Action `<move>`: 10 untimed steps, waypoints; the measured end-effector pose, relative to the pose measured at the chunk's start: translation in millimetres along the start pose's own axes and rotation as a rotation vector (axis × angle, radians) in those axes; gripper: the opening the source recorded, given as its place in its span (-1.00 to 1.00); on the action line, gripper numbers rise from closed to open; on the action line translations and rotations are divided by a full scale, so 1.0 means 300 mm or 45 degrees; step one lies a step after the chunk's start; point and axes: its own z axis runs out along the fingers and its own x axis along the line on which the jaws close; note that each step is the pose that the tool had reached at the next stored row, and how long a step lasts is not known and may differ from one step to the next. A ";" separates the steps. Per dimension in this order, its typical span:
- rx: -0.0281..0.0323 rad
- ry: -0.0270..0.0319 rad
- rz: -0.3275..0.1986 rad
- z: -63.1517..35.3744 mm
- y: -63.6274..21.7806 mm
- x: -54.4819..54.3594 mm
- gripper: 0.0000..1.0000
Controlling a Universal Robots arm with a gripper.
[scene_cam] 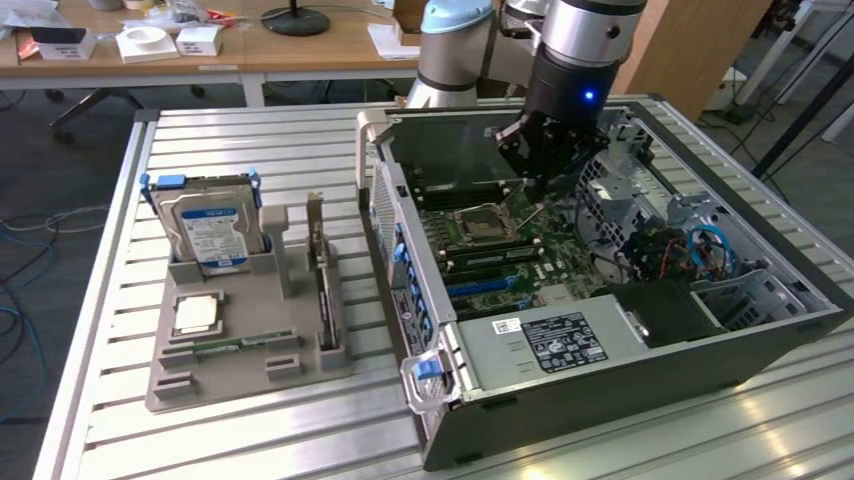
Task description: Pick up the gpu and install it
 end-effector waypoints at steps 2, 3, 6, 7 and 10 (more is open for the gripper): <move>0.0001 0.0003 0.000 0.001 0.003 -0.031 -0.80; 0.0000 0.0003 0.000 0.002 0.004 -0.046 -0.80; 0.0001 0.0006 0.000 0.005 0.008 -0.090 -0.80; 0.0000 0.0006 0.000 0.005 0.010 -0.105 -0.80; 0.0001 0.0006 0.000 0.008 0.014 -0.152 -0.80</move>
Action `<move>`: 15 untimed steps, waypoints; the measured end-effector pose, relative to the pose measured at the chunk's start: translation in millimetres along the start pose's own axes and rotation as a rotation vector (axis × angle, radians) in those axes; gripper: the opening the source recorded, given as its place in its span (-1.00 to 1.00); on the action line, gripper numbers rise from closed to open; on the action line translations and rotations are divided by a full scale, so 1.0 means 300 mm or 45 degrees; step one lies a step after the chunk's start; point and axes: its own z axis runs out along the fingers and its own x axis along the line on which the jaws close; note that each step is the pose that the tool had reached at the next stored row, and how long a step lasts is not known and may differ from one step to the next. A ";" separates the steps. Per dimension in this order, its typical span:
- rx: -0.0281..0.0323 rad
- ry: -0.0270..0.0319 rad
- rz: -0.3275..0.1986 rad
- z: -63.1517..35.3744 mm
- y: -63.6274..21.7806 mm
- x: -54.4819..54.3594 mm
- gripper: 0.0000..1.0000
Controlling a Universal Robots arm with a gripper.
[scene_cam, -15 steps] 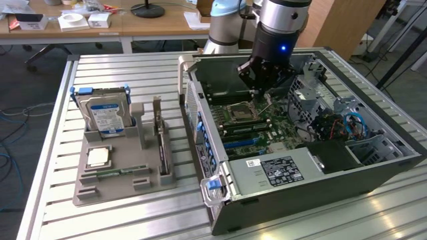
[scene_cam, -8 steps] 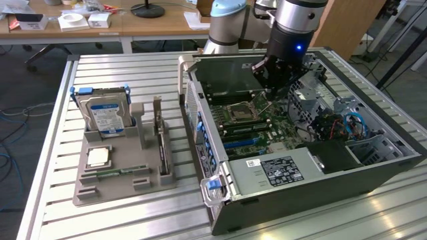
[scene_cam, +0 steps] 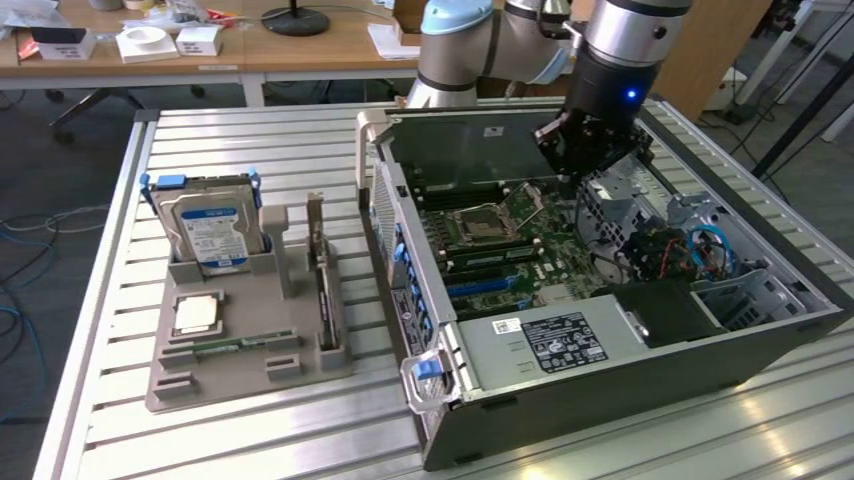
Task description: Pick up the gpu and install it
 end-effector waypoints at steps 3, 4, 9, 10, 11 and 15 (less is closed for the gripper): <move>0.0001 0.0000 0.000 0.002 0.004 -0.045 -0.80; -0.0002 -0.0001 0.000 0.003 0.007 -0.059 -0.80; 0.0000 0.0000 0.000 0.005 0.044 -0.081 -0.80; 0.0001 -0.0001 0.000 0.005 0.052 -0.083 -0.80; 0.0000 -0.0001 0.000 0.005 0.060 -0.085 -0.80; -0.0019 0.0000 0.000 0.006 0.083 -0.092 -0.80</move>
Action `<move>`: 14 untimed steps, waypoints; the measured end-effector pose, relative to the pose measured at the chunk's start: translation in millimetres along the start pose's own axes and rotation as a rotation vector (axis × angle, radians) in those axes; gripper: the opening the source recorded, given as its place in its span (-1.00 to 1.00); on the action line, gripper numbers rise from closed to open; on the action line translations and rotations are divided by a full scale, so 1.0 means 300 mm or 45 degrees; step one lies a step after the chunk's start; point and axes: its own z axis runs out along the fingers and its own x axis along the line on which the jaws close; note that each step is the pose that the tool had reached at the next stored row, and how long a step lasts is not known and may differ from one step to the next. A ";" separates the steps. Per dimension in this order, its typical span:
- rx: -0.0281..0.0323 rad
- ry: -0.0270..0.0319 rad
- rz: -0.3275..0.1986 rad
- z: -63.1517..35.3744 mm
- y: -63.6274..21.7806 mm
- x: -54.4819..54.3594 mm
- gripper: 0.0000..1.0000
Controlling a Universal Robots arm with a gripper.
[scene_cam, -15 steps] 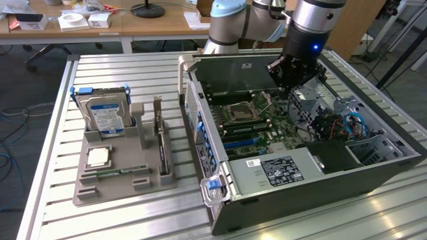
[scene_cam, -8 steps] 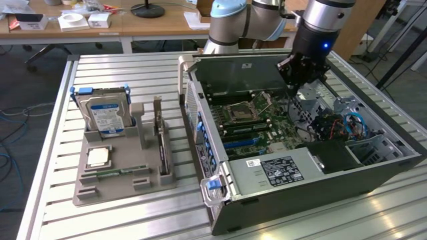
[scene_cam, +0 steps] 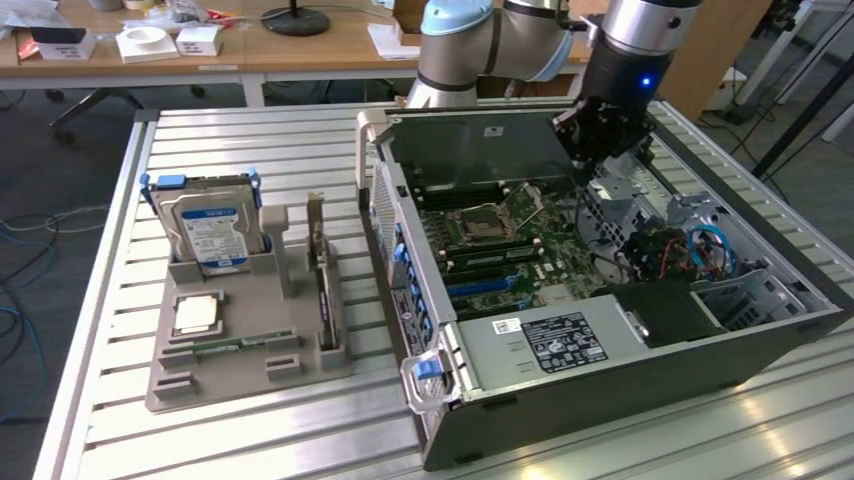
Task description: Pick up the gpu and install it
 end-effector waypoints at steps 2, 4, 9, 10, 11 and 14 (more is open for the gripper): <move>-0.0024 0.0002 0.000 0.000 0.007 -0.005 -0.80; -0.0054 0.0006 0.001 0.000 0.008 -0.007 -0.80; -0.0054 0.0007 0.001 0.001 0.009 -0.007 -0.80; -0.0054 0.0008 0.001 0.001 0.013 -0.007 -0.80; -0.0054 0.0007 0.001 0.001 0.019 -0.006 -0.80; -0.0057 0.0009 0.000 0.001 0.038 0.004 -0.80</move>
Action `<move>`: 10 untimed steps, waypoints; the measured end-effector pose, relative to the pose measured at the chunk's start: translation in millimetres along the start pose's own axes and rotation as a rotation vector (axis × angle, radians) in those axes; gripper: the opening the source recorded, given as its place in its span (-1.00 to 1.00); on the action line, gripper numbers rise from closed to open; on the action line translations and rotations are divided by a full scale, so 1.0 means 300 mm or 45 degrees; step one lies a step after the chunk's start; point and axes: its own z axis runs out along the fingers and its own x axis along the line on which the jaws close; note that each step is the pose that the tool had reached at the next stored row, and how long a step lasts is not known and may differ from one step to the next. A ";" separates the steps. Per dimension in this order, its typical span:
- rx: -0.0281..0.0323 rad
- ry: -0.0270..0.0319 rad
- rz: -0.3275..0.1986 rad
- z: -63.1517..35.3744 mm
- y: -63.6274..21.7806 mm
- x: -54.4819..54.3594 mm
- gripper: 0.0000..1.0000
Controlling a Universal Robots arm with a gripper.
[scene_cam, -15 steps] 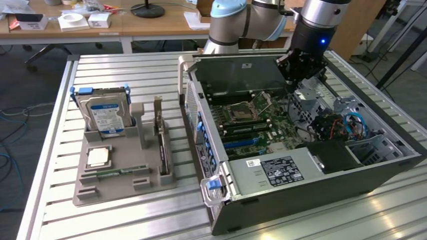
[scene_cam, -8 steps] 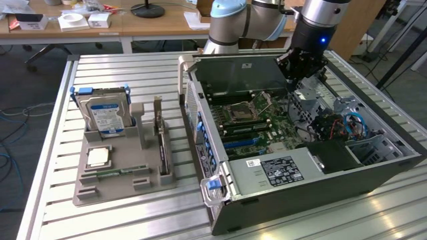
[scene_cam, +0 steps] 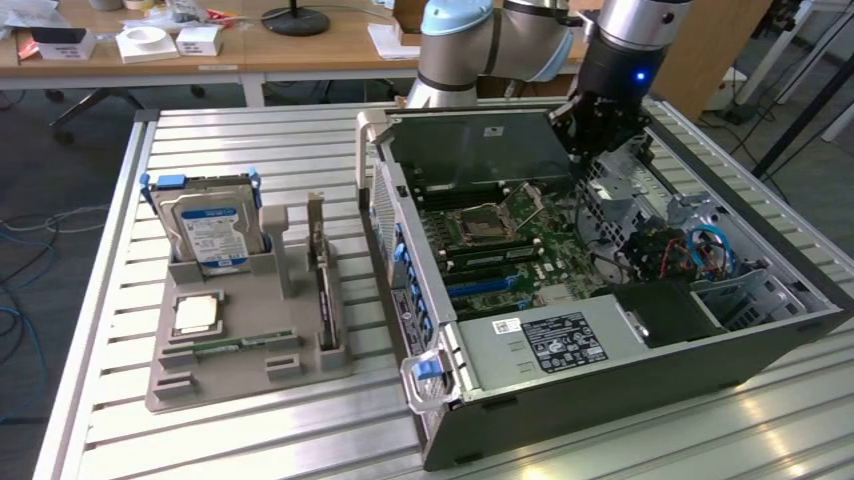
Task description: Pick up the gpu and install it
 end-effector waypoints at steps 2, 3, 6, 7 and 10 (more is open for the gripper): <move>0.0003 0.0003 0.000 -0.001 0.002 0.024 -0.80; 0.0001 0.0003 0.000 -0.002 0.001 0.039 -0.80; 0.0002 0.0004 0.000 -0.004 -0.002 0.084 -0.80; 0.0002 0.0003 0.000 -0.004 -0.004 0.099 -0.80; 0.0001 0.0004 0.000 -0.006 -0.007 0.145 -0.80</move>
